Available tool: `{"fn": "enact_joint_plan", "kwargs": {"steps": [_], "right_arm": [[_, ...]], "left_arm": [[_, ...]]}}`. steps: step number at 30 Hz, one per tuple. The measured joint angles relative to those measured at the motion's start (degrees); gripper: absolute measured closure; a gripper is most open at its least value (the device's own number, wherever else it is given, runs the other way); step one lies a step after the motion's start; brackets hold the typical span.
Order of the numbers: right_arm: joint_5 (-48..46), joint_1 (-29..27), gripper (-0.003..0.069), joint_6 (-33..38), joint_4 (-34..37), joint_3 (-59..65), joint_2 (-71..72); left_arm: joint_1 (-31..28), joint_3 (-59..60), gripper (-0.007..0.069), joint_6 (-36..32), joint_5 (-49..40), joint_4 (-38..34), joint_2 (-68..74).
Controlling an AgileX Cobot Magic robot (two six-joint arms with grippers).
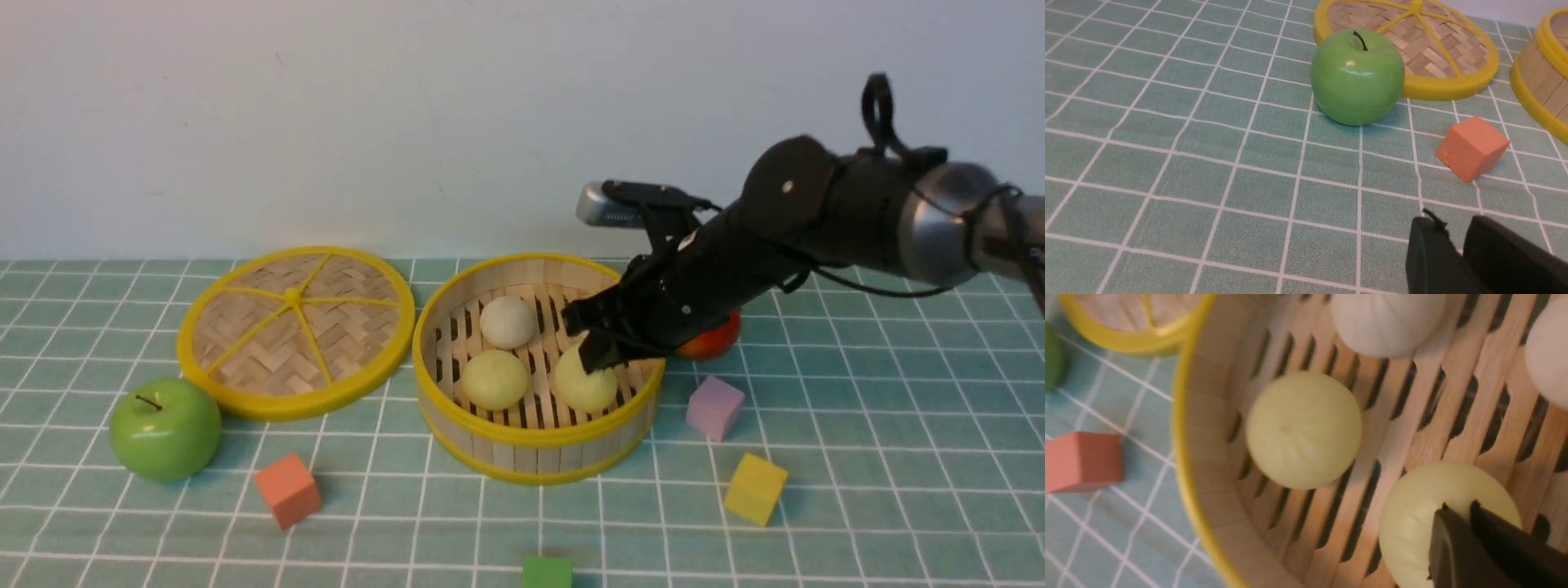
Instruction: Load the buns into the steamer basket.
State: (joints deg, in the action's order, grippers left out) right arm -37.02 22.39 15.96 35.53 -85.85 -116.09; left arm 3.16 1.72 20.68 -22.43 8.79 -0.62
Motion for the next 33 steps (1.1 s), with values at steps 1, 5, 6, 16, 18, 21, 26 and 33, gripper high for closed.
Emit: {"fn": "enact_joint_plan", "kwargs": {"steps": [1, 5, 6, 16, 18, 21, 26, 33], "right_arm": [[0.00, 0.00, 0.0621, 0.00, 0.00, 0.00, -0.13], [2.18, 0.00, 0.0505, 0.00, 0.37, 0.00, -0.38], [2.27, 0.00, 0.0441, 0.00, 0.42, 0.00, 0.05], [-6.96, 0.06, 0.0064, -7.95, -4.99, 0.00, 9.78], [-10.83, 0.51, 0.0069, -12.19, -9.84, 0.00, 13.58], [-17.53, 2.97, 0.0160, -17.21, -17.34, 0.00, 19.68], [-25.26, 11.81, 0.0527, -23.85, -28.51, 2.76, 30.48], [-25.35, 19.45, 0.0678, -27.28, -36.83, 12.33, 40.54]], "left_arm": [[0.00, 0.00, 0.0498, 0.00, 0.00, 0.00, 0.00], [0.00, 0.00, 0.0494, 0.00, 0.00, 0.00, 0.00], [0.00, 0.00, 0.0494, 0.00, 0.00, 0.00, 0.00], [0.00, 0.00, 0.0491, 0.00, 0.00, 0.00, 0.00], [0.00, 0.00, 0.0491, 0.00, 0.00, 0.00, 0.00], [0.00, 0.00, 0.0491, 0.00, 0.00, 0.00, 0.00], [0.00, 0.00, 0.0484, 0.00, 0.00, 0.00, 0.00], [0.00, 0.00, 0.0478, 0.00, 0.00, 0.00, 0.00]]}}
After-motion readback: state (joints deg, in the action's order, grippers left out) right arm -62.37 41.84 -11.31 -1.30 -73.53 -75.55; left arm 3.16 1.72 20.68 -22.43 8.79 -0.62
